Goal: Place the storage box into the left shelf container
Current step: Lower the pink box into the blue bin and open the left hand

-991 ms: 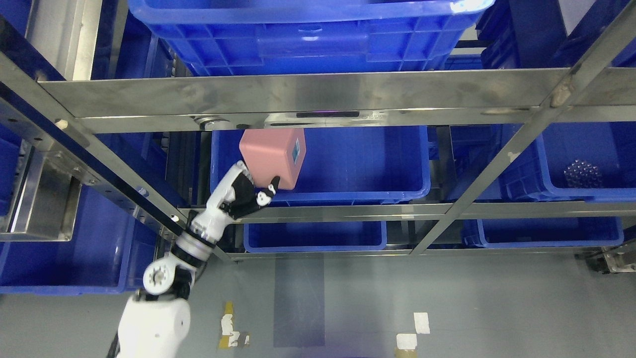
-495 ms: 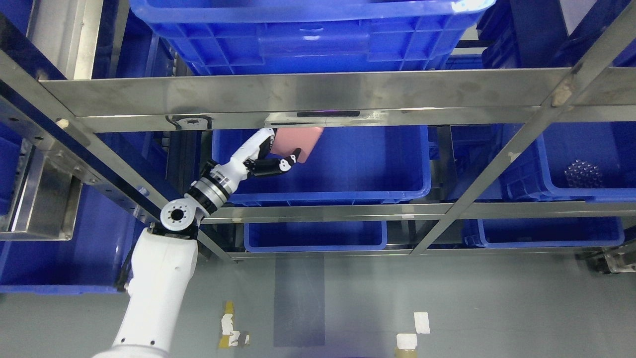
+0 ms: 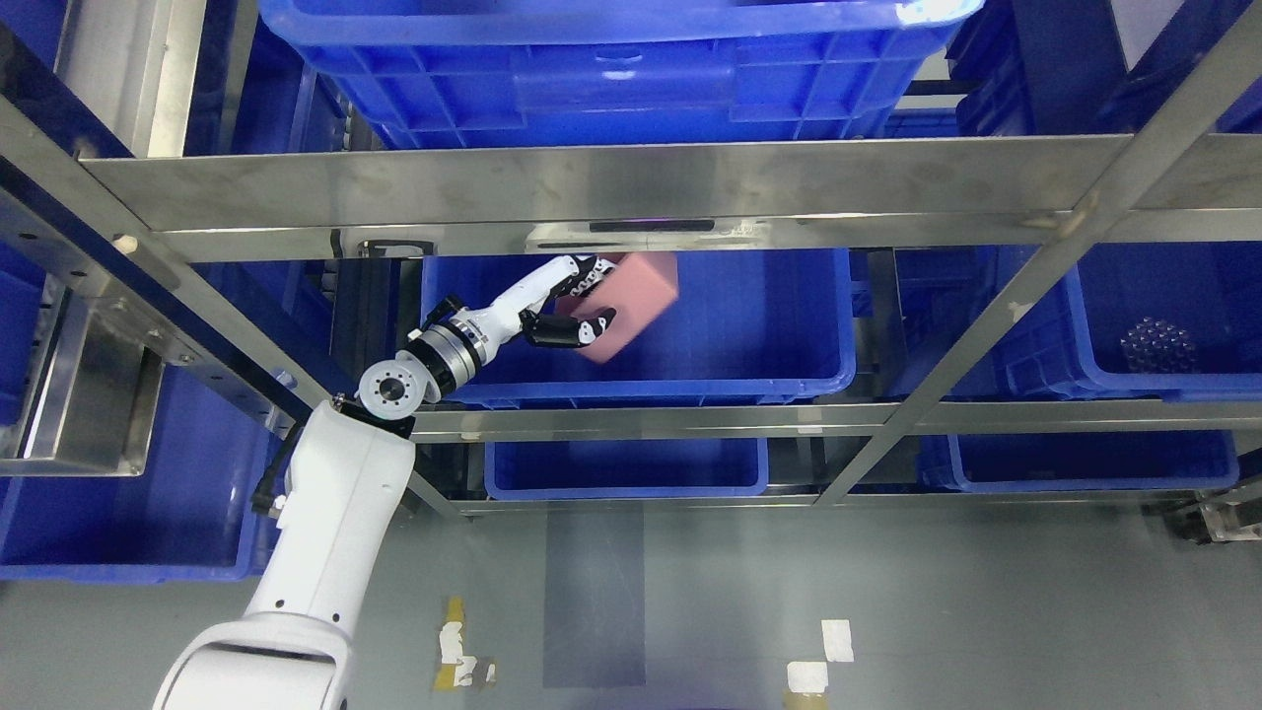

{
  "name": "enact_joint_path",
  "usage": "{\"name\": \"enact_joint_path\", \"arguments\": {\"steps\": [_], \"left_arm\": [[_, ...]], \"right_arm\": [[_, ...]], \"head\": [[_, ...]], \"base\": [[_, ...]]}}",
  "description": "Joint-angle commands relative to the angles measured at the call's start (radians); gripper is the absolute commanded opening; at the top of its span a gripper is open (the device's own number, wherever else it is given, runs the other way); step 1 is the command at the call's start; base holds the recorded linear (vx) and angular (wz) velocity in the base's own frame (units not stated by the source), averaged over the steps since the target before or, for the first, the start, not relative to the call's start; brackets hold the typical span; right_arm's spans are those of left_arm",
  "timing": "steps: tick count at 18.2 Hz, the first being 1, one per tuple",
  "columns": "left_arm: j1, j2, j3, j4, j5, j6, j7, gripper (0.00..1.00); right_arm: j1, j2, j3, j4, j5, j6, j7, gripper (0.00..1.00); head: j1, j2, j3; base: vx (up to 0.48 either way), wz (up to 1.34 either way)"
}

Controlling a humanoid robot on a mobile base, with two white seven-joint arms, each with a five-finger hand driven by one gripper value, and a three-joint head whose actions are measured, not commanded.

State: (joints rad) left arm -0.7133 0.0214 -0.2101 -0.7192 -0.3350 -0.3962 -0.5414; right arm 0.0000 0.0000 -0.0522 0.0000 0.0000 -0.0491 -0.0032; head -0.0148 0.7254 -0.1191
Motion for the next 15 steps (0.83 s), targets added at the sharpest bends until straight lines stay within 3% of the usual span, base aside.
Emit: {"name": "enact_joint_path", "arguments": {"steps": [1, 2, 4, 5, 8, 12, 15], "left_arm": [[-0.041, -0.004, -0.014, 0.121, -0.035, -0.006, 0.093, 0.91], [-0.041, -0.004, 0.004, 0.086, -0.026, -0.007, 0.157, 0.99], [-0.037, -0.004, 0.041, -0.004, 0.071, -0.006, 0.280, 1.00], [-0.029, -0.004, 0.043, -0.058, 0.185, 0.000, 0.323, 1.00], [0.087, -0.004, 0.070, -0.275, 0.323, 0.013, 0.337, 1.00], [0.381, -0.004, 0.106, -0.674, 0.338, 0.082, 0.337, 1.00], [0.500, -0.004, 0.159, -0.873, 0.340, 0.082, 0.337, 1.00]], "right_arm": [[-0.005, -0.017, 0.000, -0.017, -0.021, 0.000, 0.000, 1.00], [-0.003, -0.017, 0.000, -0.017, -0.021, -0.002, 0.000, 1.00], [-0.005, -0.017, 0.000, -0.017, -0.021, 0.000, 0.002, 1.00], [-0.005, -0.017, 0.000, -0.017, -0.021, 0.000, 0.000, 1.00], [-0.005, -0.017, 0.000, -0.017, -0.021, -0.002, 0.000, 1.00], [-0.003, -0.017, 0.000, -0.017, -0.021, 0.000, 0.002, 1.00], [-0.005, -0.017, 0.000, -0.017, -0.021, 0.000, 0.002, 1.00]], "head": [[0.0000, 0.000, 0.000], [0.0000, 0.000, 0.000], [0.0000, 0.000, 0.000], [0.0000, 0.000, 0.000], [0.0000, 0.000, 0.000], [0.0000, 0.000, 0.000], [0.0000, 0.000, 0.000]], "base": [[0.000, 0.00], [0.000, 0.00], [0.000, 0.00], [0.000, 0.00], [0.000, 0.00], [0.000, 0.00], [0.000, 0.00]]}}
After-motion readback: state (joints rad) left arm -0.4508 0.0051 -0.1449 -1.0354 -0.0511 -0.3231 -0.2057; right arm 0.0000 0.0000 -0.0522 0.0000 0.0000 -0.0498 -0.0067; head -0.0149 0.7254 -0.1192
